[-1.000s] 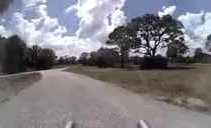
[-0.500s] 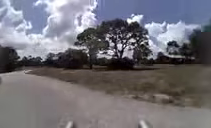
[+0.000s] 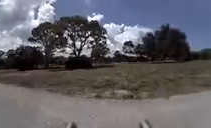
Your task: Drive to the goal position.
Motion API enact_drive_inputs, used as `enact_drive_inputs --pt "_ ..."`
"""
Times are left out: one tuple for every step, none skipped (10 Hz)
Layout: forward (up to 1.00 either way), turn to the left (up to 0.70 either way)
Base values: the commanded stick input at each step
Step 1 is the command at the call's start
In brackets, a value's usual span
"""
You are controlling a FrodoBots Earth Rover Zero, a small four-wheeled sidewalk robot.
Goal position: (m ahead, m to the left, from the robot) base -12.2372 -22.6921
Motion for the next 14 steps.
enact_drive_inputs --pt "0.0 -1.0" --pt "0.0 -1.0" --pt "0.0 -1.0" --pt "0.0 -1.0" --pt "0.0 -1.0" --pt "0.0 -1.0" --pt "0.0 -1.0" --pt "0.0 -1.0" --pt "0.0 -1.0" --pt "0.0 -1.0" --pt "0.0 -1.0" --pt "0.0 -1.0" --pt "0.0 -1.0" --pt "0.0 -1.0"
